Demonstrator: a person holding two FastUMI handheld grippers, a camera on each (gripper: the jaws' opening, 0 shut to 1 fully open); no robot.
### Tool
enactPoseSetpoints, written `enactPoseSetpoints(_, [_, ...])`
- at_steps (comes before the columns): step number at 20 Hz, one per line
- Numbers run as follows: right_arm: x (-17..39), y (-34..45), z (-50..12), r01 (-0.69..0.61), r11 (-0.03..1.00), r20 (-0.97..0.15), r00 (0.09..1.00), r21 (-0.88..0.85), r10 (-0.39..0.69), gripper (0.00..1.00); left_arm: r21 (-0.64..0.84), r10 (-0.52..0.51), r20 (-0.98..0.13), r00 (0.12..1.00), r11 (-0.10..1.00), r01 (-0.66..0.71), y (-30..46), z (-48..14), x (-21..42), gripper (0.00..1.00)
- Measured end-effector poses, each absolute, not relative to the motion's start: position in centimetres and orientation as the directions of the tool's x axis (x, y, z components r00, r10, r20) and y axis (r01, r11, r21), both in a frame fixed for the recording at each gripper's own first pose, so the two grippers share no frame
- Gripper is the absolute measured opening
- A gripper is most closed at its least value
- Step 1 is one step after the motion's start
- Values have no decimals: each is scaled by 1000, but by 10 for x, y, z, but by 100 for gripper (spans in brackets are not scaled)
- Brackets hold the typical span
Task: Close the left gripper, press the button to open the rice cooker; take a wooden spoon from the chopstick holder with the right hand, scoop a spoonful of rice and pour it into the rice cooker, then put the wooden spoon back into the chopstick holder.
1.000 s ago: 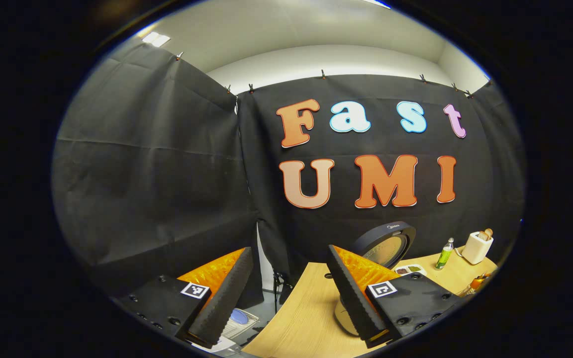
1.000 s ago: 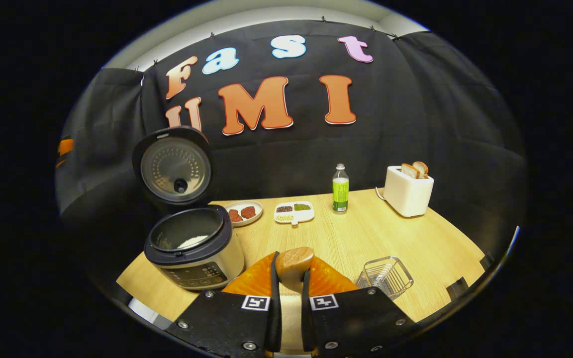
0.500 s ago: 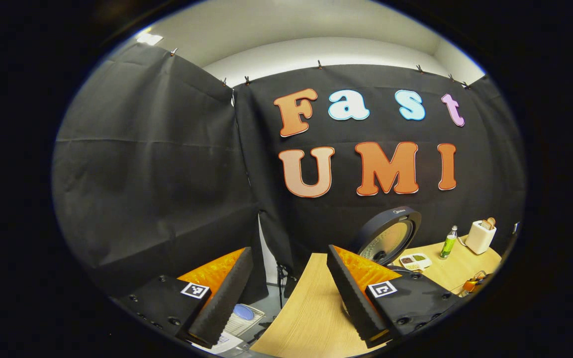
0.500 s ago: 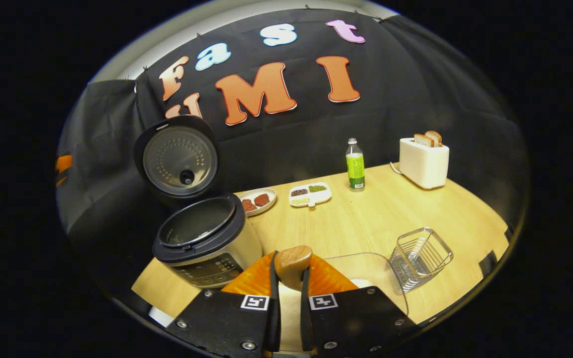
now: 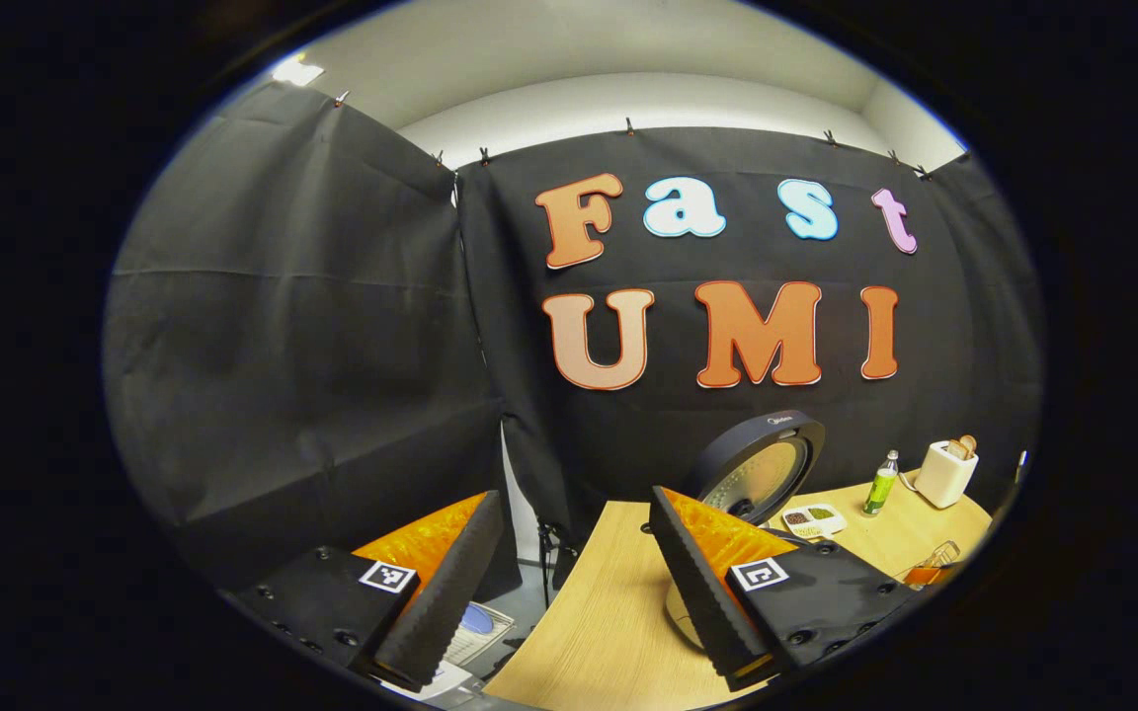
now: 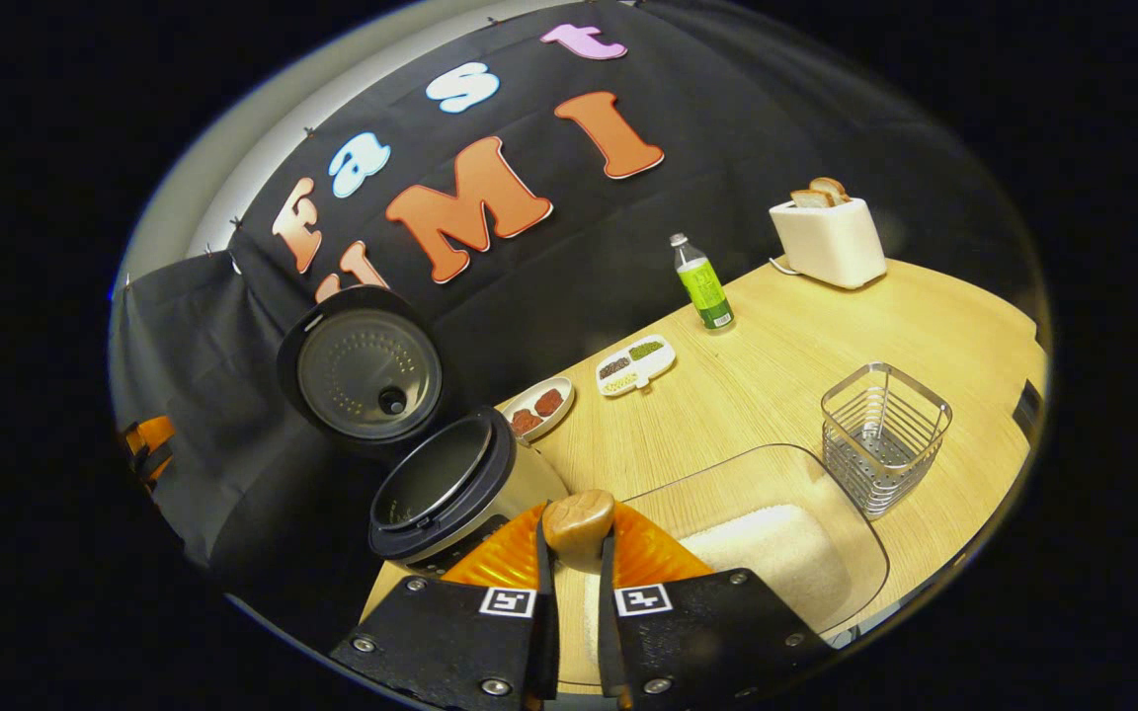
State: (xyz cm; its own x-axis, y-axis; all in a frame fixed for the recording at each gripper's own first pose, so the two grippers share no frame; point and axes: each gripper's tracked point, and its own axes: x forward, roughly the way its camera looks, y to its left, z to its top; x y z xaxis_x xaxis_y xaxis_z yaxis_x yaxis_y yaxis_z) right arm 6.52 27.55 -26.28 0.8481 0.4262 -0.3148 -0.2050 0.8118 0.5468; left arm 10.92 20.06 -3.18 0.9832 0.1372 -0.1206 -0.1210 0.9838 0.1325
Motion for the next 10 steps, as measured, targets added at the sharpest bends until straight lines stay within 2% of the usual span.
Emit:
enactPoseSetpoints(4, [72, 266, -267, -111, 744, -331, 846, 659, 419, 15, 133, 139, -110, 984, 983, -124, 199, -26, 108, 97])
enactPoseSetpoints(10, [67, 258, -277, 22, 557, -324, 833, 830, 449, 15, 136, 140, -100, 985, 983, -126, 196, -21, 108, 98])
